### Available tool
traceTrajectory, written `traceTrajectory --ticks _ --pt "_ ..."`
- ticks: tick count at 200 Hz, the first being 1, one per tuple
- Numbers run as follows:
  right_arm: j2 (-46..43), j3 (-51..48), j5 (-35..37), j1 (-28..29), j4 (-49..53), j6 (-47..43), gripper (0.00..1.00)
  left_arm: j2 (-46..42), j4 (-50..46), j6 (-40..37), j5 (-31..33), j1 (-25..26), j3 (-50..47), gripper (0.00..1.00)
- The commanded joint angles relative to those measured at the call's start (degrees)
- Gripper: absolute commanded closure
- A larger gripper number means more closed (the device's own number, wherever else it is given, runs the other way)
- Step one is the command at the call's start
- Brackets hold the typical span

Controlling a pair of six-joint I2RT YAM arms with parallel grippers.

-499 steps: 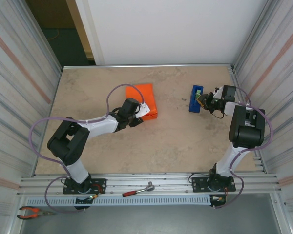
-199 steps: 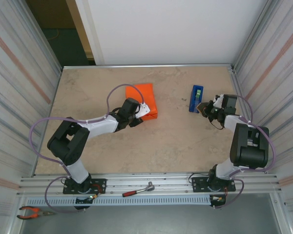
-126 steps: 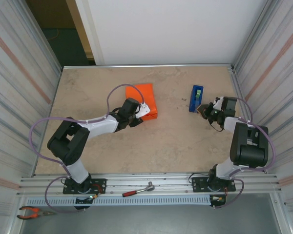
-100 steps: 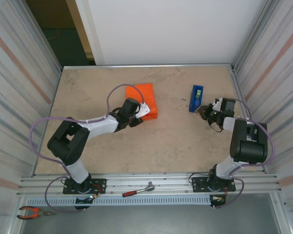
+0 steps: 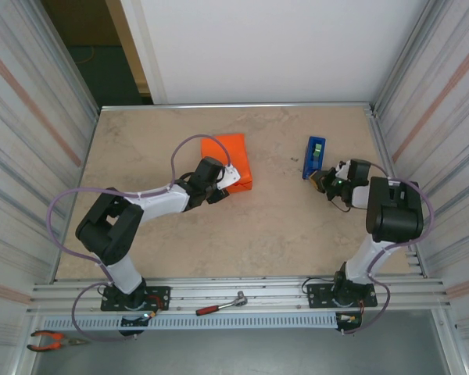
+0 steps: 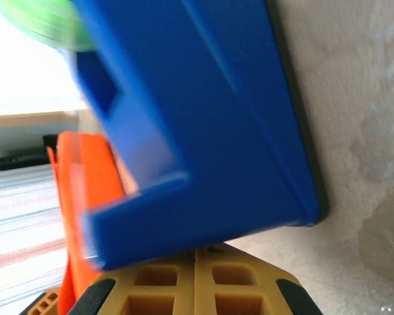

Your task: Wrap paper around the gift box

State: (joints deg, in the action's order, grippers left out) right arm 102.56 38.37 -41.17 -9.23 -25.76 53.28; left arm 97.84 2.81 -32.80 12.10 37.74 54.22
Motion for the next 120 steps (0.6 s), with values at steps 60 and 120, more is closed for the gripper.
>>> traceTrajectory --ticks 60,120 --pt "-8.6 -0.97 -0.2 3.89 4.66 -0.76 1.0 1.09 -3.9 0.22 -0.29 0.69 -0.15 0.3" --pt "-18.11 -0.54 5.77 17.52 8.97 -5.81 1.0 1.05 -3.86 0.12 -0.3 0.69 -0.1 0.3"
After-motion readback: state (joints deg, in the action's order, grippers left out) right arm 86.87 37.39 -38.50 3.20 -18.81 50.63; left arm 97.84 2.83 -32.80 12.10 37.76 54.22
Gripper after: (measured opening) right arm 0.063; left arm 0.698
